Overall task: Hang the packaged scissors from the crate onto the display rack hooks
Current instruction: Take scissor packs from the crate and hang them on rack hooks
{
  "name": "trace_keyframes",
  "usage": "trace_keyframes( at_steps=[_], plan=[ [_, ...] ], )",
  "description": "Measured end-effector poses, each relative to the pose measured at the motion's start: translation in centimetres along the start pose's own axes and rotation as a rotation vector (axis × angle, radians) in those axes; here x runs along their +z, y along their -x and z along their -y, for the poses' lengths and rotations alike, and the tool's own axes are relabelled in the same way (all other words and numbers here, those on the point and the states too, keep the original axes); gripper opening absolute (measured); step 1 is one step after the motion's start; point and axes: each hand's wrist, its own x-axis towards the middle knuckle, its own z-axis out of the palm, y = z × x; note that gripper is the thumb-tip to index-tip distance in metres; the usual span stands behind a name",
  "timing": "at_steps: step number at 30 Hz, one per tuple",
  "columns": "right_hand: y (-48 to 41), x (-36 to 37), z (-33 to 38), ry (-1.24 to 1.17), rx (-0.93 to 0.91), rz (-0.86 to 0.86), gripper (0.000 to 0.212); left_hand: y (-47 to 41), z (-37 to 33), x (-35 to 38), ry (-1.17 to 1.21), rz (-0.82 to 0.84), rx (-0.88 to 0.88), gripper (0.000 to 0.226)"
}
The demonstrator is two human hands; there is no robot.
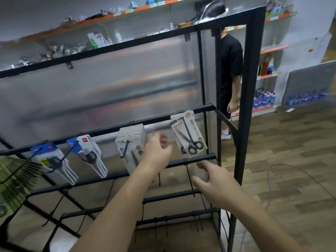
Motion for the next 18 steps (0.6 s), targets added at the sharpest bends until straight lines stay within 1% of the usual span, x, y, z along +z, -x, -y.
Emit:
trace_keyframes(
  at_steps=[2, 5, 7, 10, 14, 18],
  plan=[
    [0.3, 0.7, 1.4, 0.07, 0.0, -0.011, 0.06, 2.5, 0.9, -1.6, -0.089, 0.012, 0.07, 0.031],
    [1.1, 2.8, 4.2, 0.179, -0.025, -0.02, 0.055, 6.6, 3.2, -5.1, -0.213, -0.033, 0.129, 0.039],
    [1.9, 4.5, 6.3, 0.246, -0.034, -0.02, 0.061, 8.8, 5.6, -7.5, -0.259, -0.057, 0.147, 0.043],
    [3.7, 7.8, 10.0, 0.293, -0.03, 0.003, 0.069, 11.8, 10.2, -11.6, -0.279, -0.043, 0.141, 0.045],
    [7.0, 12.8, 15.0, 0.332, -0.041, 0.041, 0.059, 15.9, 16.5, -16.9, -0.316, 0.001, 0.109, 0.054],
    [10.2, 17.2, 18.3, 0.39, -0.017, 0.035, 0.063, 19.2, 21.0, -20.5, -0.33, 0.016, 0.094, 0.059]
  ],
)
